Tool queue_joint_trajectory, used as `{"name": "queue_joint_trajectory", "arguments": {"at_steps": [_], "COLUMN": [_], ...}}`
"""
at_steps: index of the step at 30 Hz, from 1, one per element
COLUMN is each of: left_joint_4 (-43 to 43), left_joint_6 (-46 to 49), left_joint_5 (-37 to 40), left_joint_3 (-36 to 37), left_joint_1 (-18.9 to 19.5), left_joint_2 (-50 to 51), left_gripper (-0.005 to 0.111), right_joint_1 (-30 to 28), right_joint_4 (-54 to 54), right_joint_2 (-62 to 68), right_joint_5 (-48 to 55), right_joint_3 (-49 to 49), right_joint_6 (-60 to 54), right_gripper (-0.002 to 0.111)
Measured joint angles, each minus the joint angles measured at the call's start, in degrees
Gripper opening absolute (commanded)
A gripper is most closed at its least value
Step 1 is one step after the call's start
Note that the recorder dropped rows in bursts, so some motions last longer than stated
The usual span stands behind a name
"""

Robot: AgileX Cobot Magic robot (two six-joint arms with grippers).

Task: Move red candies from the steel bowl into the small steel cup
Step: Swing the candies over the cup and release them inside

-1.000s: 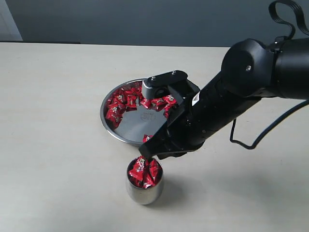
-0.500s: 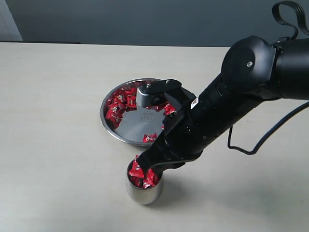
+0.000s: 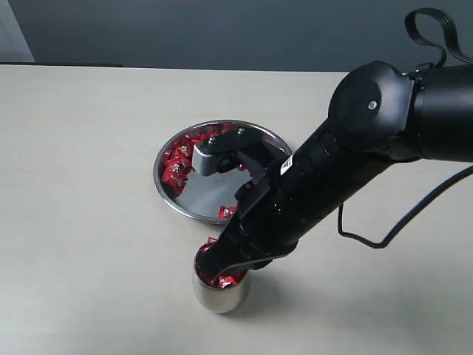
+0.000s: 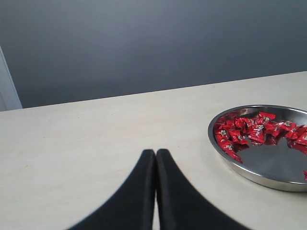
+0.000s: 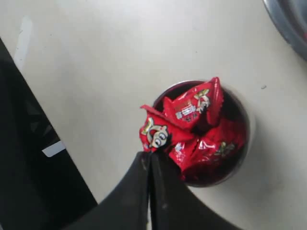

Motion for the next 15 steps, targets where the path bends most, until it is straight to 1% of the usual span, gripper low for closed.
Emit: {"name": "queue_joint_trajectory", "arguments": {"at_steps": [10,15], "left_joint_4": [0.0,0.0], "left_joint_6": [0.0,0.0], "left_joint_5": [0.0,0.0], "left_joint_3": [0.0,0.0], "left_joint_1": [0.0,0.0], "left_joint_2": [0.0,0.0], "left_gripper": [0.002,0.002], "right_joint_1": [0.0,0.0], "right_joint_4": [-0.11,-0.11], "right_joint_2": [0.15,3.05], "right_joint_5": [-1.75,-1.75], "right_joint_3": [0.0,0.0], "right_joint_6": [-0.09,-0.09], "right_gripper": [-0.001,-0.001]}}
